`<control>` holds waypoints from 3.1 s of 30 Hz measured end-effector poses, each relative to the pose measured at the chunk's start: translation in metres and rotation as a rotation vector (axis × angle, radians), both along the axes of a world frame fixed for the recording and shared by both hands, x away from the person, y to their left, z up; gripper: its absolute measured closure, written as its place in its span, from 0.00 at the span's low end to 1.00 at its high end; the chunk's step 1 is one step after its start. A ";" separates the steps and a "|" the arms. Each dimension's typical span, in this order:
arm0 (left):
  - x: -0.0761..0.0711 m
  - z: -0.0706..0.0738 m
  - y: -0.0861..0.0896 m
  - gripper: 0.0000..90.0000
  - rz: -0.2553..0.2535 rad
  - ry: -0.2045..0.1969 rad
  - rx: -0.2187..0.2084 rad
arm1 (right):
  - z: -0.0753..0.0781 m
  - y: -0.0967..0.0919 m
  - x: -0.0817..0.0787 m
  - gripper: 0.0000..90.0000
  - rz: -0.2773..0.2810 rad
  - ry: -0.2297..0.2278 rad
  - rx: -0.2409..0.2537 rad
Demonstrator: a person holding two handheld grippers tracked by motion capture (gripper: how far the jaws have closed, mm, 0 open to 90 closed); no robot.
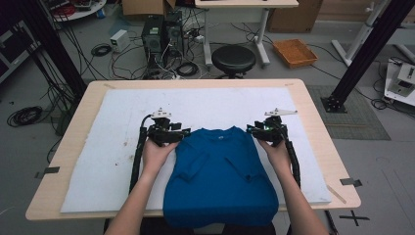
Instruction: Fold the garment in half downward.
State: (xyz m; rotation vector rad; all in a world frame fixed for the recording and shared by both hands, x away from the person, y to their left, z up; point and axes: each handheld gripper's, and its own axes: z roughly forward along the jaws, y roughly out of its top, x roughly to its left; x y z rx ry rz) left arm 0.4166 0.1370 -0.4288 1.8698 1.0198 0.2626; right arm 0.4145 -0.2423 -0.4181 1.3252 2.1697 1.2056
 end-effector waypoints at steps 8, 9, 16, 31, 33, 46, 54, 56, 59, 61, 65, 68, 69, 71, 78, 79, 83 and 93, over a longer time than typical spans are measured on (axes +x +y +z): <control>0.014 -0.011 -0.014 0.56 -0.021 0.045 0.089 | -0.016 0.010 0.015 0.66 -0.003 0.059 -0.029; 0.015 -0.012 -0.015 0.57 -0.024 0.050 0.096 | -0.018 0.010 0.017 0.66 -0.011 0.061 -0.034; 0.019 -0.017 -0.022 0.65 -0.035 0.081 0.149 | -0.024 0.020 0.025 0.70 0.007 0.087 -0.088; 0.017 -0.016 -0.021 0.85 -0.033 0.041 0.209 | -0.025 0.025 0.025 0.95 0.037 0.079 -0.141; 0.016 -0.016 -0.020 0.76 -0.031 0.056 0.184 | -0.025 0.024 0.025 0.95 0.033 0.086 -0.133; 0.011 -0.015 -0.033 0.92 -0.074 -0.012 0.284 | -0.022 0.021 0.023 0.95 0.027 0.078 -0.121; 0.011 -0.014 -0.030 0.97 -0.075 -0.019 0.248 | -0.019 0.016 0.022 1.00 0.025 0.071 -0.097; 0.011 -0.013 -0.028 0.97 -0.070 -0.020 0.234 | -0.019 0.015 0.022 1.00 0.029 0.067 -0.090; 0.012 -0.013 -0.026 0.97 -0.070 -0.011 0.223 | -0.020 0.014 0.024 0.92 0.036 0.073 -0.069; 0.012 -0.014 -0.026 0.97 -0.074 -0.007 0.221 | -0.023 0.016 0.026 0.88 0.043 0.083 -0.075; 0.013 -0.015 -0.027 0.97 -0.078 -0.008 0.225 | -0.028 0.022 0.027 0.89 0.052 0.086 -0.121; 0.013 -0.015 -0.027 0.97 -0.078 -0.009 0.225 | -0.026 0.022 0.027 0.98 0.066 0.081 -0.133; 0.013 -0.015 -0.027 0.97 -0.076 -0.012 0.227 | -0.026 0.023 0.027 0.99 0.063 0.079 -0.138; 0.013 -0.014 -0.026 0.97 -0.069 -0.019 0.220 | -0.024 0.023 0.027 0.99 0.057 0.070 -0.126; 0.022 -0.003 -0.021 0.98 -0.064 -0.039 0.206 | -0.016 0.021 0.032 0.99 0.043 0.046 -0.072; 0.022 -0.003 -0.021 0.98 -0.064 -0.039 0.206 | -0.014 0.021 0.034 0.99 0.043 0.032 -0.072; 0.029 0.007 -0.017 0.98 -0.051 -0.057 0.176 | -0.008 0.020 0.036 0.99 0.029 0.014 -0.051; 0.007 0.038 -0.015 0.98 -0.079 -0.139 0.121 | 0.020 0.011 0.014 0.99 0.032 -0.067 0.017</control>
